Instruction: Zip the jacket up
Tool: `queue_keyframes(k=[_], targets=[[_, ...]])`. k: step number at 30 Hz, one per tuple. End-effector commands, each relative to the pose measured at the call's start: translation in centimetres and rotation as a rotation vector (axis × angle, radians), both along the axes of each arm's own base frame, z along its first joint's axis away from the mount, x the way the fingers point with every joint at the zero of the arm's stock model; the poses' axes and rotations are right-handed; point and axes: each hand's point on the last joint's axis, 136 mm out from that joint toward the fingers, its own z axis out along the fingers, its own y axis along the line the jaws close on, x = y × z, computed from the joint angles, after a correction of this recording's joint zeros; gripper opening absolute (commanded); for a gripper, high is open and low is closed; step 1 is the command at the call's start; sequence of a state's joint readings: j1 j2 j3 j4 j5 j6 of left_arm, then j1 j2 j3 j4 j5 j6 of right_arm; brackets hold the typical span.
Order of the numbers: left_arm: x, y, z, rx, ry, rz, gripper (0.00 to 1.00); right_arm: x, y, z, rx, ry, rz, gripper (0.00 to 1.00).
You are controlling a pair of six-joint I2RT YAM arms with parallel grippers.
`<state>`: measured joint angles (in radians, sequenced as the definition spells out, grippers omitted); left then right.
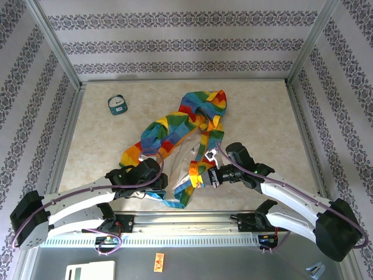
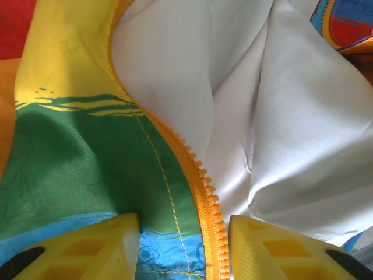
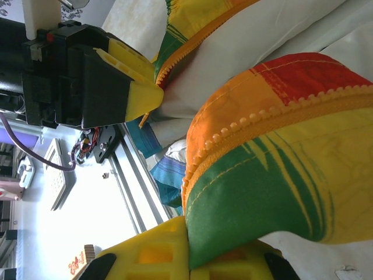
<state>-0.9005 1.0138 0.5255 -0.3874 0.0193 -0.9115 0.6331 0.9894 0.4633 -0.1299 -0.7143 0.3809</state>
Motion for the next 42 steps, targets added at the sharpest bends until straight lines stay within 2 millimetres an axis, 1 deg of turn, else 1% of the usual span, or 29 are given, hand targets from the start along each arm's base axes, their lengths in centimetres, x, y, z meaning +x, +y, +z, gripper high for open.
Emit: queue_keyframes(k=[1,5,8,11,14,16,18,20,23,25,27,30,32,37,42], targets=[[0.4,-0.7,0.2,-0.067,-0.003,0.012,0.39,0.6,0.7,1.3,0.02,-0.067,0.015,0.0],[0.2,-0.7,-0.3,-0.075,0.009,0.016,0.34,0.6,0.7,1.2,0.02,-0.064,0.014,0.0],[0.2,-0.7,-0.7,-0.065,0.015,0.019,0.34,0.7,0.7,1.2,0.018,-0.062,0.014,0.0],[0.4,-1.3,-1.5,-0.062,0.022,0.002,0.35,0.7,0.7,1.1,0.018,-0.06,0.013,0.0],[0.5,-2.5,-2.1,-0.054,0.051,-0.041,0.43,0.6,0.6,0.8,0.014,-0.052,0.014,0.0],[0.8,-3.1,-1.9,-0.037,0.06,-0.064,0.48,0.5,0.6,0.7,0.012,-0.047,0.016,0.0],[1.0,-3.4,-1.4,-0.027,0.057,-0.08,0.49,0.4,0.5,0.4,0.007,-0.045,0.014,0.0],[1.1,-3.3,-0.7,-0.015,0.047,-0.083,0.51,0.3,0.4,0.2,0.005,-0.043,0.013,0.0],[1.1,-2.4,0.6,0.012,0.029,-0.078,0.51,0.2,0.3,0.0,0.0,-0.037,0.013,0.0],[0.9,-1.5,1.4,0.041,0.02,-0.073,0.51,0.1,0.3,-0.2,-0.003,-0.035,0.013,0.0],[0.7,-0.5,1.6,0.083,0.028,-0.056,0.49,0.2,0.3,-0.2,-0.003,-0.035,0.013,0.0],[0.2,0.8,1.1,0.157,0.061,-0.045,0.46,0.2,0.4,-0.2,-0.003,-0.037,0.015,0.0],[-0.2,1.3,0.4,0.196,0.092,-0.044,0.45,0.3,0.4,-0.2,-0.002,-0.036,0.016,0.0],[-0.5,0.7,-0.6,0.236,0.127,-0.063,0.48,0.2,0.4,-0.4,-0.005,-0.027,0.02,0.0],[-0.7,0.1,-1.7,0.216,0.135,-0.062,0.48,0.1,0.4,-0.4,-0.005,-0.024,0.019,0.0]])
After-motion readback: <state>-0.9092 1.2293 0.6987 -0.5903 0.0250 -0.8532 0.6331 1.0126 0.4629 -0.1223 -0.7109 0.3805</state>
